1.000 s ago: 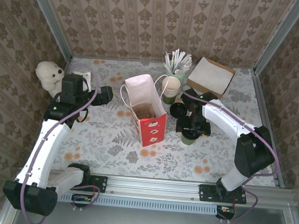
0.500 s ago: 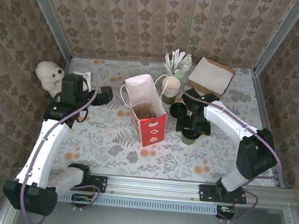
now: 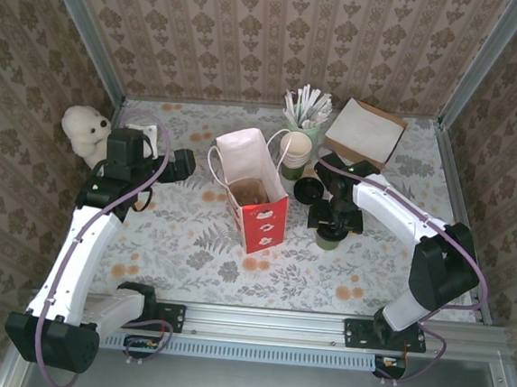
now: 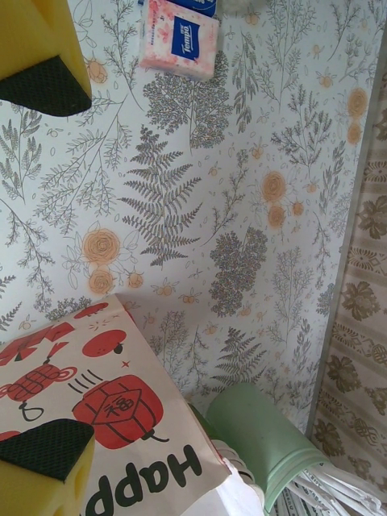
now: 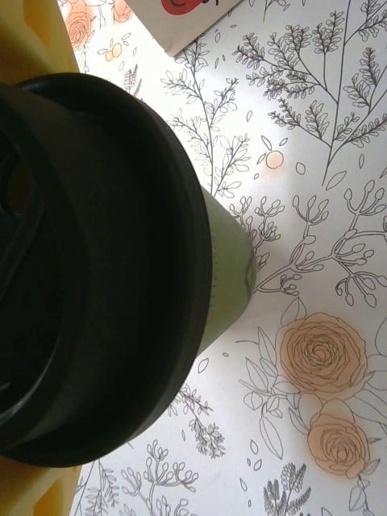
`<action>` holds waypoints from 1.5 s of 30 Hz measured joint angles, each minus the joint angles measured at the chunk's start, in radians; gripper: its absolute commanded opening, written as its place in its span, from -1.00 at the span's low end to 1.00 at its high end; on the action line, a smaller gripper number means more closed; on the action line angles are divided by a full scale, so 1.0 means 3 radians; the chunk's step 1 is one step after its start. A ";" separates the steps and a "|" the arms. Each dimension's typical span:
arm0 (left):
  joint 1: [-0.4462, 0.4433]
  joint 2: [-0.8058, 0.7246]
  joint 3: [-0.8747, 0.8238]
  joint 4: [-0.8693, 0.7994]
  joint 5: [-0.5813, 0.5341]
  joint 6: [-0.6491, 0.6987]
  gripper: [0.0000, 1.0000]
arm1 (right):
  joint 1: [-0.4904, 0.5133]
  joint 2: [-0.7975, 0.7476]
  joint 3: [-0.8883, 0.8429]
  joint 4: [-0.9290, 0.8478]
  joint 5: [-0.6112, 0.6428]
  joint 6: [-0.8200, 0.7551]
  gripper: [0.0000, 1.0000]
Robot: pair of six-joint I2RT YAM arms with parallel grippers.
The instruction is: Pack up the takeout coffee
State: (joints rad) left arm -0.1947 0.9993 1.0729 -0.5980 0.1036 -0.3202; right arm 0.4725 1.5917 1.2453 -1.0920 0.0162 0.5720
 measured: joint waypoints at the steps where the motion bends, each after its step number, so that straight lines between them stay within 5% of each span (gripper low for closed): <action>1: 0.0000 0.0000 0.0000 0.0000 0.0001 0.0000 1.00 | 0.0000 -0.0006 0.0019 -0.0023 0.0011 -0.0004 0.46; 19: 0.0000 0.0336 0.0366 -0.0092 0.0039 -0.0154 1.00 | 0.0000 -0.0117 0.0905 -0.0745 -0.0032 -0.0332 0.35; 32: 0.0001 0.0806 0.0594 -0.0187 -0.0099 -0.0422 1.00 | 0.0187 -0.0025 0.2242 -0.1584 -0.0331 -0.0350 0.35; 45: 0.0001 0.1347 0.0795 0.0031 -0.0102 -0.0524 1.00 | 0.0491 0.0144 0.3276 -0.1712 -0.0450 -0.0154 0.31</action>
State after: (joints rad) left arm -0.1944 1.4033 1.3113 -0.5888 0.0731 -0.4774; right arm 0.6197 1.6348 2.2280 -1.6054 -0.1188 0.5259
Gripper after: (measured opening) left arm 0.998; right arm 0.828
